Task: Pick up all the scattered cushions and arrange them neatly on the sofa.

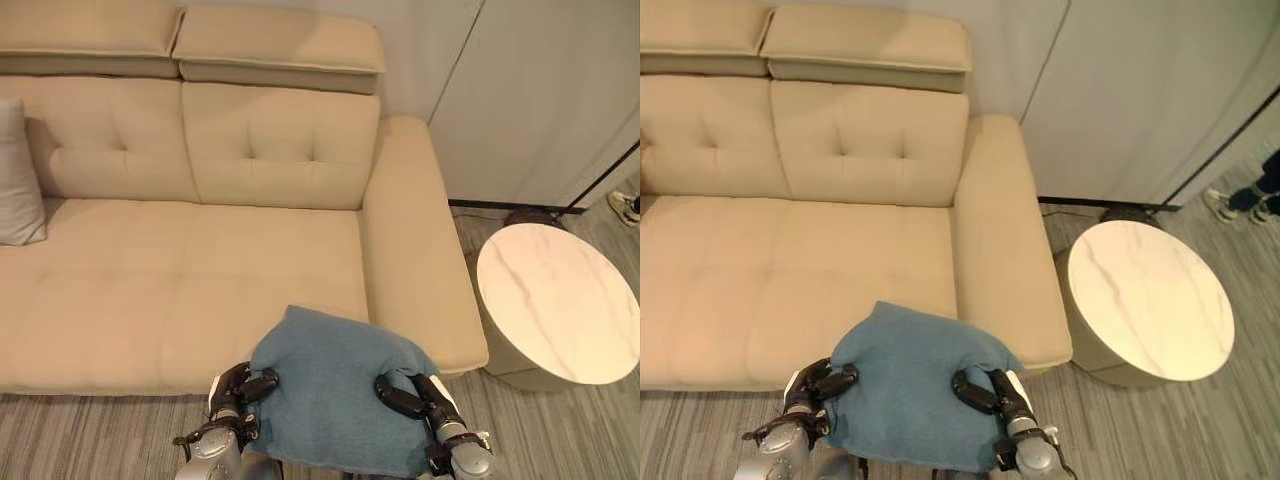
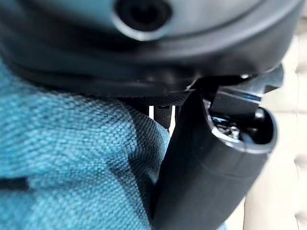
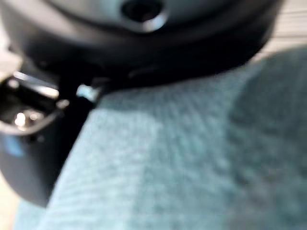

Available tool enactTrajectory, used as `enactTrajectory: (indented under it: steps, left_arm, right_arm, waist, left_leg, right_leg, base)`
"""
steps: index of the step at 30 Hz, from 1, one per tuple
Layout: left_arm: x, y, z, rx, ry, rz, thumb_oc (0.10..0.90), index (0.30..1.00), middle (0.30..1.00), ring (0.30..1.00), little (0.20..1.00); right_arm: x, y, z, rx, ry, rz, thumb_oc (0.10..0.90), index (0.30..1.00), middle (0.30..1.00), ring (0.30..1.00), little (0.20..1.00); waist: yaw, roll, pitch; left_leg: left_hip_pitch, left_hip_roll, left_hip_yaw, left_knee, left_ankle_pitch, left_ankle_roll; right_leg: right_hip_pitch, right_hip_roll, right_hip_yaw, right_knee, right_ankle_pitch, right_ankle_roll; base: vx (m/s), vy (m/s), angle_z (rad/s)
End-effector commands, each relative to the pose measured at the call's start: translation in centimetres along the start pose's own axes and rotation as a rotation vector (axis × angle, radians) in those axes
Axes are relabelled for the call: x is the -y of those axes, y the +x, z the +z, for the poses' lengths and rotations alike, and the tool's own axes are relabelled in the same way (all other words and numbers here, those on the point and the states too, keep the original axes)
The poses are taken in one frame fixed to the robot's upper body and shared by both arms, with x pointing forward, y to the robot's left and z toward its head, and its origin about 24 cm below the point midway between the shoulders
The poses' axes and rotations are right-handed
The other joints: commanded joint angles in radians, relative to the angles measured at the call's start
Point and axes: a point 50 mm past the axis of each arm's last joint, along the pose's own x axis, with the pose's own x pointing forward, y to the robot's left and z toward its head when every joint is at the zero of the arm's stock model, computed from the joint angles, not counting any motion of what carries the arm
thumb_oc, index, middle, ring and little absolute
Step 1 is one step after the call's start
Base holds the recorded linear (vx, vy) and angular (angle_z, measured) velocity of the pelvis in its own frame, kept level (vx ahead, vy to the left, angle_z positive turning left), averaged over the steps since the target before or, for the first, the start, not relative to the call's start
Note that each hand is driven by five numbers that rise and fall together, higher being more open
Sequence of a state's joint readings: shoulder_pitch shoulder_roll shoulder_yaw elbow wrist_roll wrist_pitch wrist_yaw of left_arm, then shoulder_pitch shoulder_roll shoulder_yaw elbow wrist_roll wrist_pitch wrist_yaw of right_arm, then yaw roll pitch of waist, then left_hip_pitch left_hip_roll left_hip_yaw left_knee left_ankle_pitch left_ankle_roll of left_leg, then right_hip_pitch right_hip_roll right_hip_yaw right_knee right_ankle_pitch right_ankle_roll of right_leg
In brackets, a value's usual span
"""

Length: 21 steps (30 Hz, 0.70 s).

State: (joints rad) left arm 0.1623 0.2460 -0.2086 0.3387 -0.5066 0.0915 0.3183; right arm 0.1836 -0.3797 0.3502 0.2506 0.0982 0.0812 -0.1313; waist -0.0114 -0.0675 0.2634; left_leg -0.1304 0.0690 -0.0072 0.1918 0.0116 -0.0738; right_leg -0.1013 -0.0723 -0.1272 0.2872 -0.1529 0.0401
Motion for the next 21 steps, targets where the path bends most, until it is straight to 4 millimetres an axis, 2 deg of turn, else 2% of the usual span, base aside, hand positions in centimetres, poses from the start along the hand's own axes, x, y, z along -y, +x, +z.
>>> enactTrajectory:
  steps: [1,2,3,4,5,8,9,10,12,13,15,16,17,21]
  left_arm:
    - [3.2,-1.1,5.7,0.320,-0.113,-0.121,0.400,0.300,0.300,0.300,0.300]
    - [3.2,-1.1,5.7,0.320,-0.113,-0.121,0.400,0.300,0.300,0.300,0.300]
    - [3.5,-1.1,5.9,0.325,-0.124,-0.120,0.400,0.300,0.300,0.300,0.300]
    - [3.5,-1.1,5.9,0.325,-0.124,-0.120,0.400,0.300,0.300,0.300,0.300]
    - [3.5,-1.1,6.2,0.339,-0.123,-0.115,0.400,0.300,0.300,0.300,0.300]
    - [3.6,-1.0,7.3,0.390,-0.121,-0.094,0.400,0.300,0.300,0.300,0.300]
    - [3.6,-1.0,7.4,0.390,-0.121,-0.094,0.400,0.300,0.300,0.300,0.300]
    - [4.1,-0.8,8.8,0.446,-0.113,-0.089,0.400,0.300,0.300,0.300,0.300]
    - [4.8,-0.9,9.9,0.487,-0.114,-0.103,0.400,0.300,0.300,0.300,0.300]
    - [5.0,-0.9,10.3,0.508,-0.106,-0.112,0.400,0.300,0.300,0.300,0.300]
    - [5.4,-1.0,11.2,0.546,-0.093,-0.120,0.400,0.300,0.300,0.300,0.300]
    - [5.4,-1.0,11.2,0.546,-0.093,-0.120,0.400,0.300,0.300,0.300,0.300]
    - [5.4,-1.0,12.0,0.575,-0.086,-0.120,0.400,0.300,0.300,0.300,0.300]
    - [5.1,-1.0,13.2,0.623,-0.064,-0.101,0.400,0.300,0.300,0.300,0.300]
  right_arm:
    - [1.6,0.4,10.0,0.467,-0.017,-0.058,0.400,0.300,0.300,0.300,0.300]
    - [1.6,0.4,10.0,0.467,-0.018,-0.058,0.400,0.300,0.300,0.300,0.300]
    - [1.7,0.5,10.5,0.479,-0.048,-0.060,0.400,0.300,0.300,0.300,0.300]
    - [1.7,0.5,10.5,0.479,-0.048,-0.060,0.400,0.300,0.300,0.300,0.300]
    - [1.9,0.7,11.1,0.499,-0.083,-0.067,0.400,0.300,0.300,0.300,0.300]
    - [2.5,1.0,13.0,0.563,-0.135,-0.089,0.400,0.300,0.300,0.300,0.300]
    - [2.5,1.0,13.0,0.563,-0.135,-0.089,0.400,0.300,0.300,0.300,0.300]
    - [2.8,1.1,14.6,0.620,-0.167,-0.106,0.400,0.300,0.300,0.300,0.300]
    - [3.2,0.9,16.1,0.674,-0.209,-0.120,0.400,0.300,0.300,0.300,0.300]
    - [3.4,0.7,16.8,0.700,-0.219,-0.129,0.400,0.300,0.300,0.300,0.300]
    - [3.5,0.6,18.0,0.744,-0.228,-0.135,0.400,0.300,0.300,0.300,0.300]
    - [3.5,0.6,18.0,0.744,-0.228,-0.135,0.400,0.300,0.300,0.300,0.300]
    - [3.2,0.4,19.2,0.787,-0.235,-0.122,0.400,0.300,0.300,0.300,0.300]
    - [2.7,0.2,20.8,0.845,-0.273,-0.114,0.400,0.300,0.300,0.300,0.300]
  waist:
    - [0.033,-0.012,-0.057]
    - [0.034,-0.010,-0.056]
    - [0.043,-0.011,-0.068]
    - [0.044,-0.012,-0.066]
    - [0.060,-0.007,-0.078]
    - [0.087,0.012,-0.095]
    - [0.088,0.011,-0.093]
    - [0.099,0.014,-0.091]
    - [0.101,0.021,-0.108]
    - [0.102,0.021,-0.111]
    - [0.112,0.004,-0.125]
    - [0.112,0.004,-0.125]
    - [0.123,-0.011,-0.139]
    - [0.142,-0.042,-0.158]
  left_leg:
    - [-0.050,-0.005,0.040,0.401,-0.099,0.025]
    - [-0.050,-0.004,0.041,0.405,-0.102,0.025]
    - [-0.057,0.039,0.037,0.312,-0.116,0.042]
    - [-0.052,0.039,0.039,0.310,-0.117,0.043]
    - [-0.031,0.080,0.006,0.176,-0.115,0.038]
    - [-0.053,0.154,-0.119,-0.050,0.042,-0.010]
    - [-0.050,0.154,-0.118,-0.052,0.043,-0.010]
    - [-0.083,0.174,-0.168,-0.106,0.082,-0.028]
    - [-0.066,0.197,-0.153,-0.140,0.089,-0.049]
    - [-0.064,0.196,-0.141,-0.131,0.088,-0.058]
    - [-0.063,0.176,-0.129,-0.097,0.051,-0.063]
    - [-0.063,0.175,-0.129,-0.097,0.051,-0.063]
    - [-0.057,0.152,-0.124,-0.075,0.018,-0.058]
    - [-0.038,0.105,-0.085,-0.057,-0.038,-0.022]
  right_leg:
    - [0.009,0.058,-0.010,-0.126,0.070,-0.022]
    - [0.009,0.060,-0.009,-0.124,0.068,-0.022]
    - [0.021,0.053,-0.001,-0.111,0.042,-0.019]
    - [0.023,0.052,0.001,-0.110,0.040,-0.018]
    - [0.033,0.052,0.014,-0.094,0.014,-0.010]
    - [0.068,0.064,0.068,-0.081,-0.029,0.000]
    - [0.069,0.064,0.068,-0.080,-0.029,0.000]
    - [0.101,0.059,0.098,-0.078,-0.053,0.009]
    - [0.125,0.046,0.109,-0.079,-0.071,0.026]
    - [0.131,0.033,0.109,-0.080,-0.068,0.030]
    - [0.157,0.001,0.112,-0.115,-0.049,0.048]
    - [0.158,0.000,0.112,-0.116,-0.049,0.048]
    - [0.167,-0.029,0.121,-0.144,-0.027,0.065]
    - [0.143,-0.091,0.143,-0.135,0.008,0.108]
  base:
    - [0.07,0.019,-0.01]
    - [0.17,0.101,-0.11]
    - [0.13,0.081,-0.14]
    - [0.28,0.183,-0.15]
    - [0.25,0.175,-0.12]
    - [0.28,0.230,-0.15]
    - [0.28,0.202,-0.28]
    - [0.24,0.210,-0.28]
    - [0.29,0.286,-0.28]
    - [0.25,0.245,-0.41]
    - [0.20,0.191,-0.46]
    - [0.23,0.224,-0.34]
    - [0.19,0.213,-0.21]
    - [0.15,0.250,-0.12]
